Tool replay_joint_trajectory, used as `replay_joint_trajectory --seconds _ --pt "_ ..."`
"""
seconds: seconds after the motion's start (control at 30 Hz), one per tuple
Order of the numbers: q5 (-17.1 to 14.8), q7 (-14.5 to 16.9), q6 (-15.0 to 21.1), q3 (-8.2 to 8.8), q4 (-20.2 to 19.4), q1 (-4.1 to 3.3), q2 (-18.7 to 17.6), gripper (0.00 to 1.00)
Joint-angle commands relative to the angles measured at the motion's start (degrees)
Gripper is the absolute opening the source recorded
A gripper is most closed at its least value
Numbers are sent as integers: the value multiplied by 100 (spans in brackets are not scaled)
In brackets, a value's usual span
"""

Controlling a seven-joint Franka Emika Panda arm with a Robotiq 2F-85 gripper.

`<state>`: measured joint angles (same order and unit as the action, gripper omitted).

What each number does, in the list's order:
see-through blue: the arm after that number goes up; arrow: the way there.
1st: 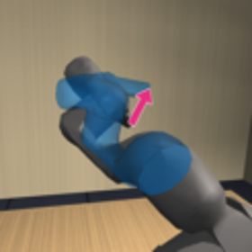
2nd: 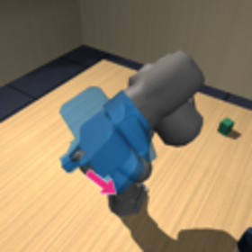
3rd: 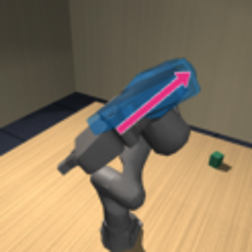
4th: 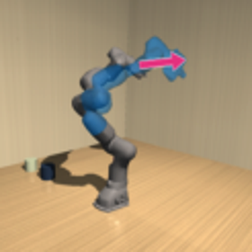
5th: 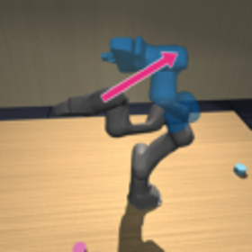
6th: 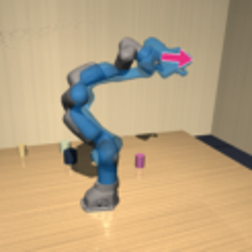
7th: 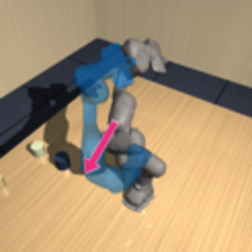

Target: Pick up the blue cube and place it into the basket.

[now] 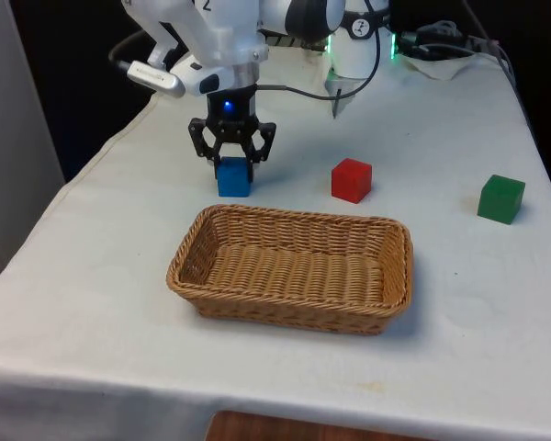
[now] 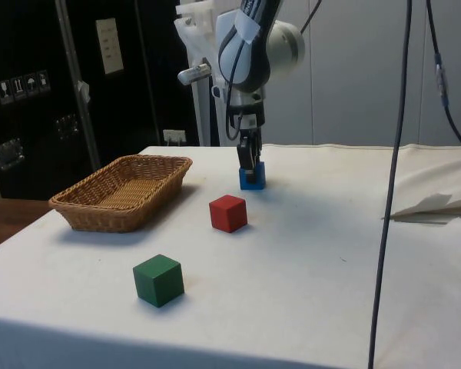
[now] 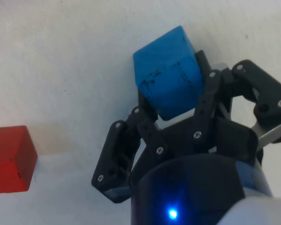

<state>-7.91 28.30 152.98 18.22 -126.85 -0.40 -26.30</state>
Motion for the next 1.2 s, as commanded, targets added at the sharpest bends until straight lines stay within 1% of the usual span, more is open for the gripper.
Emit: replay_joint_trajectory --seconds 0.0,0.37,0.43,0.47,0.5,0.7,0.73,0.77,0.97,1.0,1.03,1.17 --pt "-6 6 17 -11 0 6 -17 0" --pt "-6 -6 0 0 6 0 6 0" --pt "-11 -11 -52 0 11 6 80 0" --pt "0 -11 -6 6 29 0 23 0" --pt "-17 -11 -57 0 11 6 103 0" --pt "-6 -34 -189 34 29 0 281 0" --pt "0 -23 -149 29 34 0 235 0" --pt "0 -34 -212 40 29 -6 309 0" --pt "29 -46 -390 69 46 -11 498 0" --pt "0 -23 -332 46 46 0 464 0" --pt "29 -46 -418 69 52 -11 527 0" --pt "34 -52 -516 80 69 -11 636 0"
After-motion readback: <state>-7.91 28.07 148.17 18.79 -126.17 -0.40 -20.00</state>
